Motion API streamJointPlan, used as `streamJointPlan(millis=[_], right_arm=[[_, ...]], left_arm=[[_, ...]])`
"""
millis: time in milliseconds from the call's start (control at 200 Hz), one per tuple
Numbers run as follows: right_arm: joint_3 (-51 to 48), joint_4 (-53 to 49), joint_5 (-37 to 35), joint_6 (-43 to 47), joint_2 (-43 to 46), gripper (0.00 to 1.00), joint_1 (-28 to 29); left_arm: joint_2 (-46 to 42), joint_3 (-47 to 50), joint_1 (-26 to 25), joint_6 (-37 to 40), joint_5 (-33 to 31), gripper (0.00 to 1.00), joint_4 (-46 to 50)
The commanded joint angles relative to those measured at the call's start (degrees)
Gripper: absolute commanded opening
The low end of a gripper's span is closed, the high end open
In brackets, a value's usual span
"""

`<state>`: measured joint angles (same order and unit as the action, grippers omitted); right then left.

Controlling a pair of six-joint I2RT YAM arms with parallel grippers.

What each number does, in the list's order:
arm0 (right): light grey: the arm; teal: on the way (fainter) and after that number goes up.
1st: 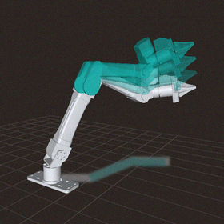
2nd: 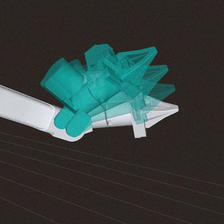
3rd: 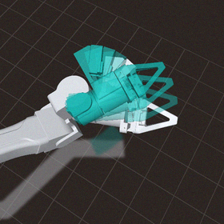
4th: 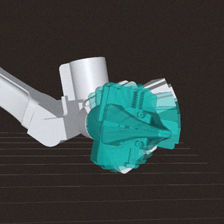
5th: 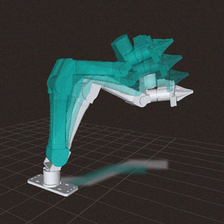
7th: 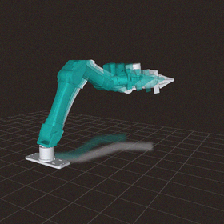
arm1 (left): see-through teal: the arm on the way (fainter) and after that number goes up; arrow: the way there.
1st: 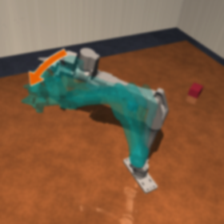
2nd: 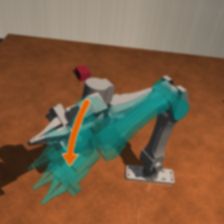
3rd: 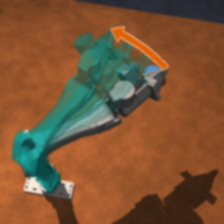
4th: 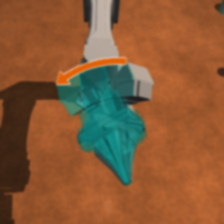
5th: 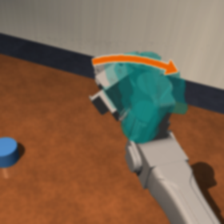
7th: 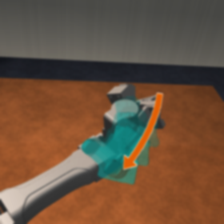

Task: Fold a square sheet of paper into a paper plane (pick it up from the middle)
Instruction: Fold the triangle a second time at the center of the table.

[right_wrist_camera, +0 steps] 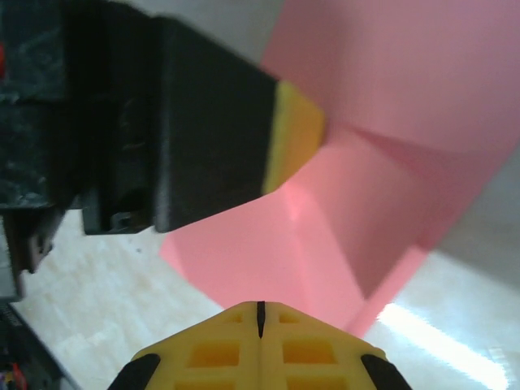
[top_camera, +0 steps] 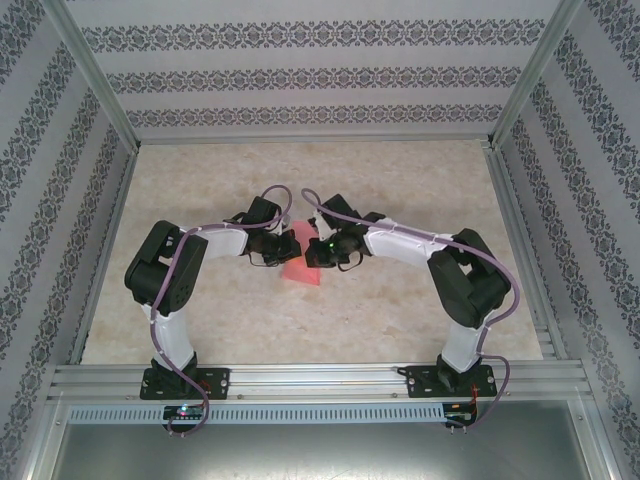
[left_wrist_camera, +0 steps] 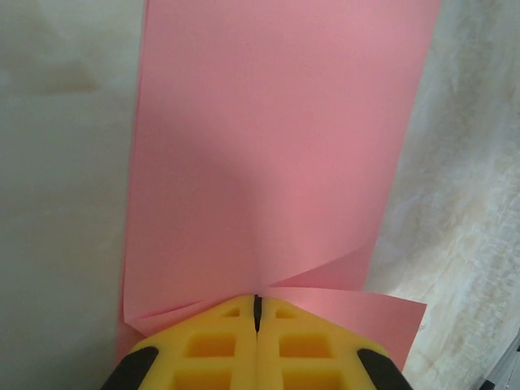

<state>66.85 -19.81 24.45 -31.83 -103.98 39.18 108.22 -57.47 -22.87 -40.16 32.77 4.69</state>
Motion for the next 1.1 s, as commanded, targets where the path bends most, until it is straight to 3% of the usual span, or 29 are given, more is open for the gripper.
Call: streamJointPlan(millis=[0, 1099], right_arm=[[-0.8, 1.8, -2.3, -6.8, -0.9, 0.00, 1.6], [4.0, -1.1, -7.2, -9.1, -10.4, 0.00, 2.6]], left_arm=[[2.4, 3.7, -0.7, -0.8, -4.5, 0.00, 7.1], [2.3, 5.8, -0.6, -3.2, -4.8, 0.00, 5.0]])
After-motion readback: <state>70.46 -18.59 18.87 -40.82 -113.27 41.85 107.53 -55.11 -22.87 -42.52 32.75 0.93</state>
